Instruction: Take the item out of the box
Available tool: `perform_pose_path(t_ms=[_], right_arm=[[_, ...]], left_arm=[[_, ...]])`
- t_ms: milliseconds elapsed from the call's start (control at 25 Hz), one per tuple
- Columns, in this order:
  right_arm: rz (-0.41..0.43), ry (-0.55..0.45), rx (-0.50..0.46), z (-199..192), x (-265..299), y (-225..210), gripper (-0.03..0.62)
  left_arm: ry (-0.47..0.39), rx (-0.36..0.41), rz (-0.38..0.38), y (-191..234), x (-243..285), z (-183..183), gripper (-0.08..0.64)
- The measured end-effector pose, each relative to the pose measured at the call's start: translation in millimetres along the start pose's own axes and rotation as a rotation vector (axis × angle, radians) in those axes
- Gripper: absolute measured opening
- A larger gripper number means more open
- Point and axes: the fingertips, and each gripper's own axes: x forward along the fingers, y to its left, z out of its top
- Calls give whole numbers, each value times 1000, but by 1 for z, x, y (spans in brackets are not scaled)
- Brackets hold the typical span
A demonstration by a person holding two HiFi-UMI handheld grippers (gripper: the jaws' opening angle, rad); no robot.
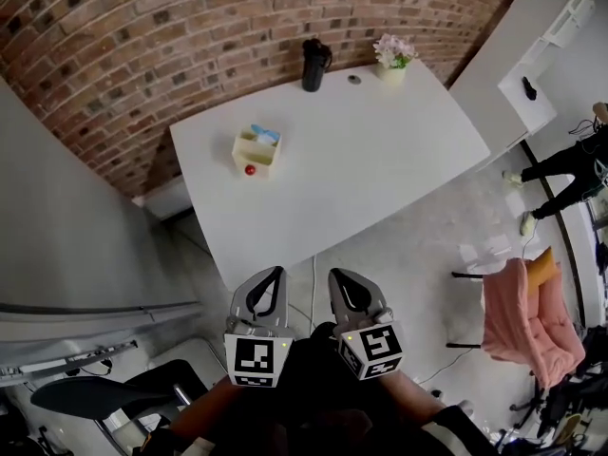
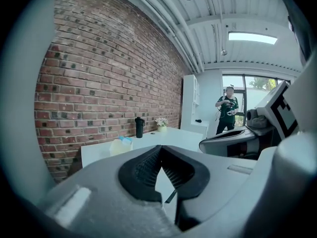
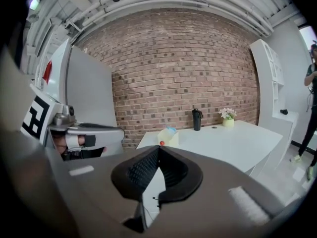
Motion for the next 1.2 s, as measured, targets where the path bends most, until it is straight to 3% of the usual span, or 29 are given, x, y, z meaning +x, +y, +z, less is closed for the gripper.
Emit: perform_pose_path(t_ms=[560,1200], right_arm=[[81,-7,-59,23,53,19,2],[223,29,-106,54,169,-22,2]], left_arm=[[-11,-42,119,56,-2,2,5],[15,-79,319,123,66,16,5]])
